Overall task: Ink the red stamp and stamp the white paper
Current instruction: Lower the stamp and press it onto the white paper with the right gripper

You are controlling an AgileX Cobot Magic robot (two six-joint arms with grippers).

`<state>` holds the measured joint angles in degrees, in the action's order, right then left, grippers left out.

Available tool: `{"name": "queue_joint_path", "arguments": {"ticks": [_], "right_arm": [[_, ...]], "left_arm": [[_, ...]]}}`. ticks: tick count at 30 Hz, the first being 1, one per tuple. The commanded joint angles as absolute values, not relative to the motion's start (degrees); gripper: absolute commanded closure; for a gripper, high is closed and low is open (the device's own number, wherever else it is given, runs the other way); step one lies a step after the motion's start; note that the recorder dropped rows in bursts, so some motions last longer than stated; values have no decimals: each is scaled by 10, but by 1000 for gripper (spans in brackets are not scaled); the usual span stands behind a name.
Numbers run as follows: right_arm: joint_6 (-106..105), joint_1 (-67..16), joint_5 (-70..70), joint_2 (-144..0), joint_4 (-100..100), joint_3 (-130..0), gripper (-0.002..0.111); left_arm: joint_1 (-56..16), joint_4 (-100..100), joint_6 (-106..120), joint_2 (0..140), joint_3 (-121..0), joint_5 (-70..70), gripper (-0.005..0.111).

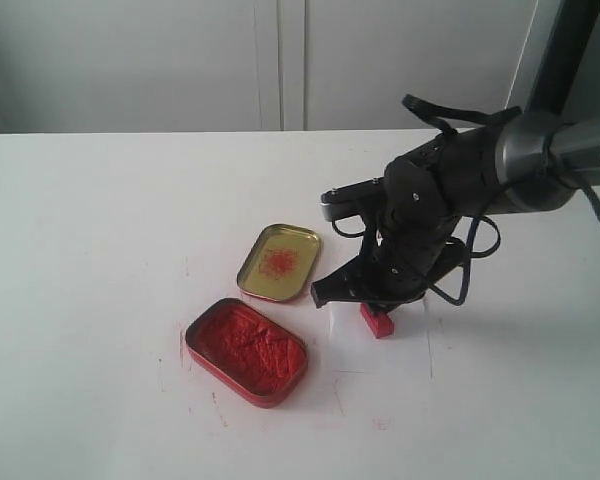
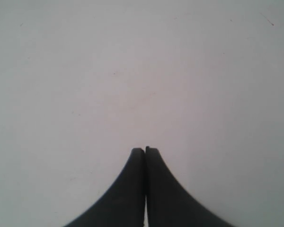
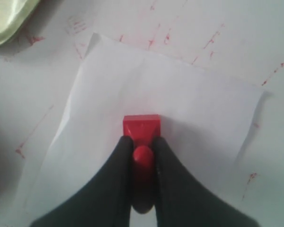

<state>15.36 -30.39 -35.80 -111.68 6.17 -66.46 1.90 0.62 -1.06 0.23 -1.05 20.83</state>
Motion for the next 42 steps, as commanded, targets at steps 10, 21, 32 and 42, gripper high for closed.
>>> {"name": "queue_joint_path", "arguments": {"ticks": [10,21,32,42], "right_arm": [[155,-303,-322,-1171,60,-591,108],[155,-303,-343,-1196,60,-591,108],[156,-303,-336,-1173,60,-593,108],[156,-303,-324,-1114,60,-593,108]], "left_arm": [[14,4,-12,0,-6,208,107],[14,4,-12,0,-6,208,107],[14,4,-12,0,-6,208,107],[14,4,-12,0,-6,208,107]]}}
